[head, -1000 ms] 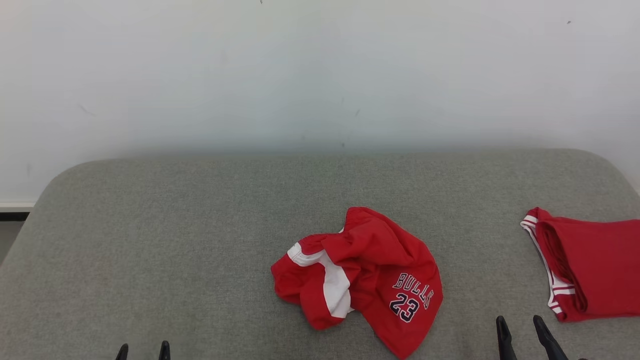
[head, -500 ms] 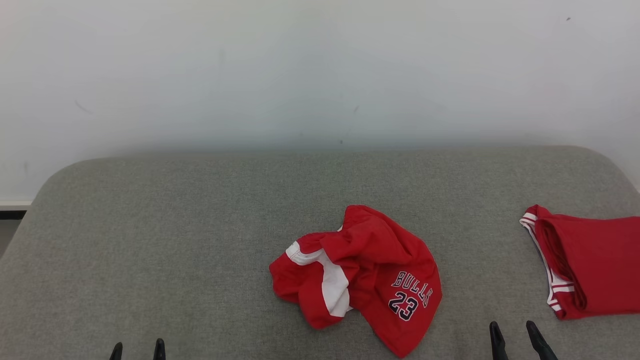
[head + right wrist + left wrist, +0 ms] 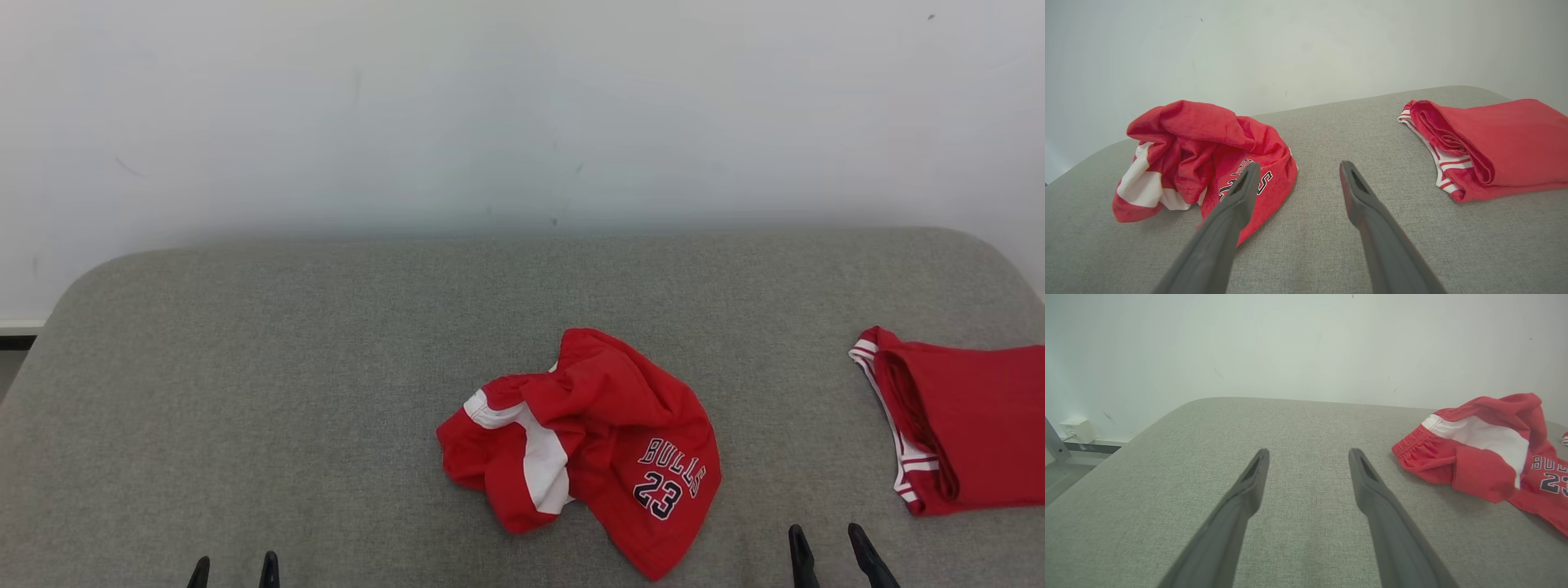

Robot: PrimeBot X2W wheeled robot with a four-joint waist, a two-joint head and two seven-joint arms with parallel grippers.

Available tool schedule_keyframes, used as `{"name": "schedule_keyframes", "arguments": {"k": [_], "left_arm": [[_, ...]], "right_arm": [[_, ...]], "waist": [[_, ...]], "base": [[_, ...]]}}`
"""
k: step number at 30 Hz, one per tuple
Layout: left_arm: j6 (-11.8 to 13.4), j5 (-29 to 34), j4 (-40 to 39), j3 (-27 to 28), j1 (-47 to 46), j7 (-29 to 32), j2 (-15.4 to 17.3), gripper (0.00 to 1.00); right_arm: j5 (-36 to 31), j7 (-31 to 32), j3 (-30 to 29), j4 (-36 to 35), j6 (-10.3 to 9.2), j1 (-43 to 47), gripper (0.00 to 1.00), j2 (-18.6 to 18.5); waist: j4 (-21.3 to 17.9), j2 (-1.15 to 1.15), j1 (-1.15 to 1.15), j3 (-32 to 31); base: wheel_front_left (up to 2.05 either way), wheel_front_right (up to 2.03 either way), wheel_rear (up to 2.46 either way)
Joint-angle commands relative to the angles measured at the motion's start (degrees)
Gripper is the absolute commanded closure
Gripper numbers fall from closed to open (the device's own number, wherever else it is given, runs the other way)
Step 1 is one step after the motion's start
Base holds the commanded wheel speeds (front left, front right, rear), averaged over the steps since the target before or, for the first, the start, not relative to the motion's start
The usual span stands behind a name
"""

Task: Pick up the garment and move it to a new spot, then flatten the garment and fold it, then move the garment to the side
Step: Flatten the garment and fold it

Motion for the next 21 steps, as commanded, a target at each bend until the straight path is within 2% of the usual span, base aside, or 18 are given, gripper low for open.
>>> {"name": "schedule_keyframes", "arguments": {"k": [1,6,11,12,17,21], "left_arm": [[-0.07,-0.34,0.28,0.02,-0.61,-0.14,0.11,0.00],[-0.09,-1.40,0.80,-0.70,-1.45,-0.14,0.53,0.00],[-0.05,-5.36,3.34,-6.18,-7.29,0.63,4.78,0.00],[-0.05,-5.36,3.34,-6.18,-7.29,0.63,4.78,0.00],[-0.03,-13.80,4.29,-20.53,-18.90,11.16,13.45,0.00],[-0.03,-23.22,6.18,-29.44,-28.70,17.94,19.53,0.00]], "right_arm": [[0.35,-0.27,0.17,0.11,-0.15,-0.61,0.00,0.19],[0.56,-0.41,0.70,0.41,-0.15,-1.13,0.00,-0.08],[0.50,-0.09,1.36,0.09,-0.15,-2.20,0.00,-0.75],[0.50,-0.09,1.36,0.09,-0.15,-2.20,0.00,-0.75],[0.59,0.32,2.77,-0.15,-0.15,-3.49,0.00,-1.31],[0.79,0.81,4.53,-0.41,-0.15,-5.52,0.00,-1.73]], "waist": [[-0.06,0.00,-0.01,0.07],[-0.34,0.00,-0.01,0.24],[-0.90,0.00,-0.01,1.06],[-0.90,0.00,-0.01,1.06],[-2.51,0.00,-0.01,2.48],[-5.31,0.00,-0.01,4.79]], "base": [[0.00,0.00,0.00],[0.00,0.00,0.00],[0.00,0.00,0.00],[0.00,0.00,0.00],[0.00,0.00,0.00],[0.00,0.00,0.00]]}}
